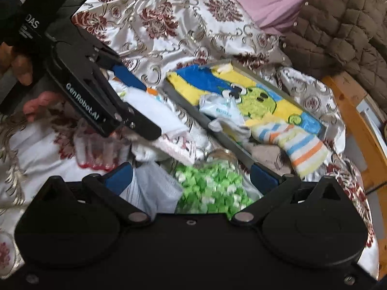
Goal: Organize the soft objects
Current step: 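Grasp the white gauze cloth with the left gripper while the right gripper grasps the white printed sock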
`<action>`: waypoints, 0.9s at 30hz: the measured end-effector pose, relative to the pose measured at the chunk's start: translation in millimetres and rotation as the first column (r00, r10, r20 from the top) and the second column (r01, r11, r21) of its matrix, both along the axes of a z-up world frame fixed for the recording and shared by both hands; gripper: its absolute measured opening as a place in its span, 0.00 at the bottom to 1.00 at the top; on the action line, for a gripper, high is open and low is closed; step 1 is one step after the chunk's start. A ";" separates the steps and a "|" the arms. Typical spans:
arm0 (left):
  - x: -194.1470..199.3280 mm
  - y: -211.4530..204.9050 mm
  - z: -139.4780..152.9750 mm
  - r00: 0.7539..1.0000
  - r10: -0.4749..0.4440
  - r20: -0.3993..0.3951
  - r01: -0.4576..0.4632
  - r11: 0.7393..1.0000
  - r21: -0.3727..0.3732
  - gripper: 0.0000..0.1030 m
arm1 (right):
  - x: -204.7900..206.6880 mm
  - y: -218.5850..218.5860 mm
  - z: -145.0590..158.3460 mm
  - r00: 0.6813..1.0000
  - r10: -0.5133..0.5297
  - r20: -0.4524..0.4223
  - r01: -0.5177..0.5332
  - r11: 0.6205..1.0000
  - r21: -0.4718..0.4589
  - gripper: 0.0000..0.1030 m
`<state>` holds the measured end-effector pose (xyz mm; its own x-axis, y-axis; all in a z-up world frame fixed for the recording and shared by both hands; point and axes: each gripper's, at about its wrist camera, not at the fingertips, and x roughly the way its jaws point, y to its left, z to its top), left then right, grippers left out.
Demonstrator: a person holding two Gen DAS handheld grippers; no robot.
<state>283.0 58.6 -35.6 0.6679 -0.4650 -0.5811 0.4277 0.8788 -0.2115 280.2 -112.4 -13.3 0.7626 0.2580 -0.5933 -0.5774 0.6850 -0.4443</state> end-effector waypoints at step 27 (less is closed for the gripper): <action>13.0 -0.3 19.7 0.973 0.159 -0.165 -0.157 0.987 0.027 0.10 | 27.7 30.9 -52.2 0.932 0.343 0.115 -0.301 0.911 -0.282 0.11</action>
<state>296.0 58.3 -15.9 0.6260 -0.3526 -0.6955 0.2430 0.9357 -0.2556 307.9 -81.5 -65.5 0.7527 0.3609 -0.5506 -0.6548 0.3244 -0.6826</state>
